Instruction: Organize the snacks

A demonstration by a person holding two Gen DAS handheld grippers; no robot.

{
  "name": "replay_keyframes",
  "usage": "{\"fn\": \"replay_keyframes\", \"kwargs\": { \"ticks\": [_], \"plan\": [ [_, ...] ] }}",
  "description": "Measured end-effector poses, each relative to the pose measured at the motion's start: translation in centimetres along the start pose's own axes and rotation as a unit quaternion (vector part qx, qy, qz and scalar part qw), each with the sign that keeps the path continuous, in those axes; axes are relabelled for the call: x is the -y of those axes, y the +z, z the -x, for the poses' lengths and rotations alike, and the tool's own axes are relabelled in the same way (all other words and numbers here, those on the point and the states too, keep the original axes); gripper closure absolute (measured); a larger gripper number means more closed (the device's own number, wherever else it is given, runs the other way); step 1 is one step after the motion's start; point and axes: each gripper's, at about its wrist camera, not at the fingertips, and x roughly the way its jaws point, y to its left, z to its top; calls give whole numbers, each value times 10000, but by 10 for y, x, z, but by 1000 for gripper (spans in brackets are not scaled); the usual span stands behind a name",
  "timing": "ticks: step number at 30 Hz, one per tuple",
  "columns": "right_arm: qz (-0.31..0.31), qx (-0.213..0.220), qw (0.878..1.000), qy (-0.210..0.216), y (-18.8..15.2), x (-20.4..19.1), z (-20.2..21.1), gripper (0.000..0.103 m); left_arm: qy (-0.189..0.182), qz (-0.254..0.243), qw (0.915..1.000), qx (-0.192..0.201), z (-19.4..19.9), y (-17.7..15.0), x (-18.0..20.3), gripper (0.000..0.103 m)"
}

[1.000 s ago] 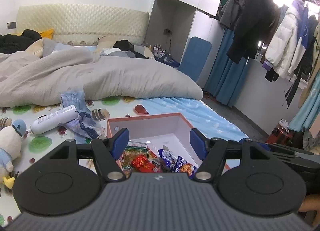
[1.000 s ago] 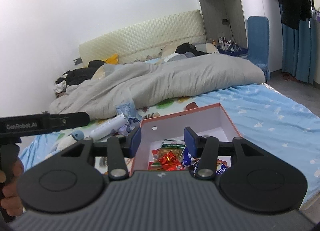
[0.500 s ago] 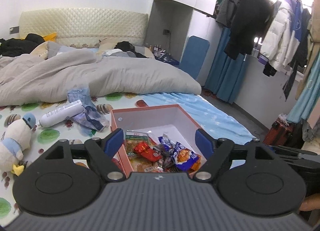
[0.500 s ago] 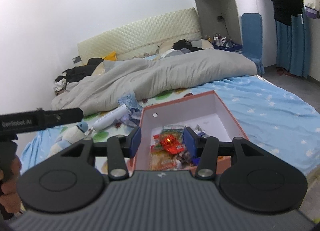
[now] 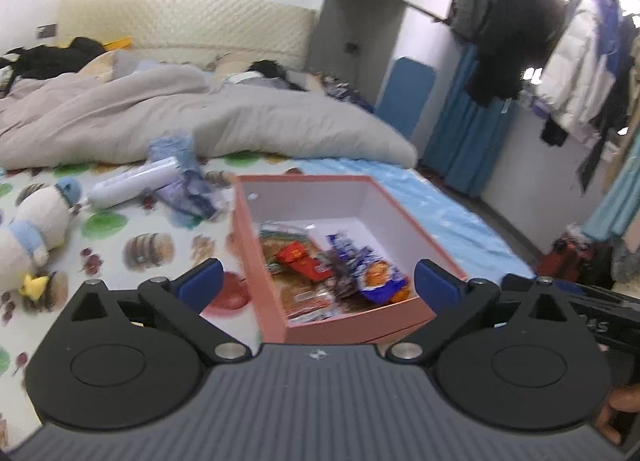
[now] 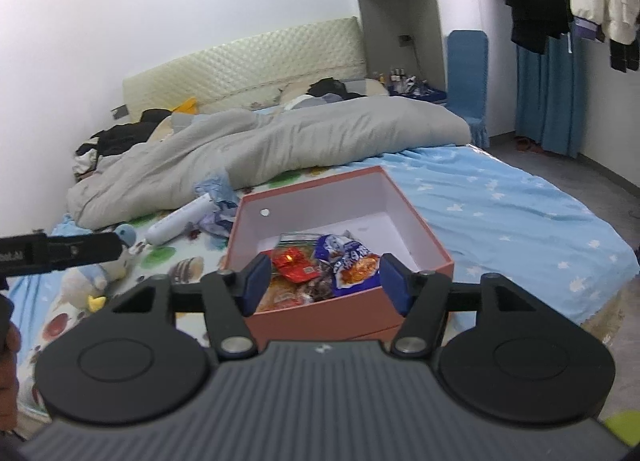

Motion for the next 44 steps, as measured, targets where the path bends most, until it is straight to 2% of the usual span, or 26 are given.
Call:
{"fn": "replay_keyframes", "kwargs": {
  "ticks": [2,4,5,20,44],
  "plan": [
    [-60,-53,10000,59,-3,2,-3,35,89,22,9999,-76,-6,-2,-3,0],
    [-54,-10,10000,3,-4,2,-4,2,149,21,9998,-140,-11,-5,-5,0],
    [-74,25,10000,19,-4,3,-5,0,166,9,9997,-159,-13,-5,-6,0],
    [-52,183,9998,-61,0,4,1,0,331,-171,9987,-357,-24,0,-2,0],
    [-46,214,9997,-133,0,2,1,0,456,-268,9981,-316,-18,1,-2,0]
  ]
}}
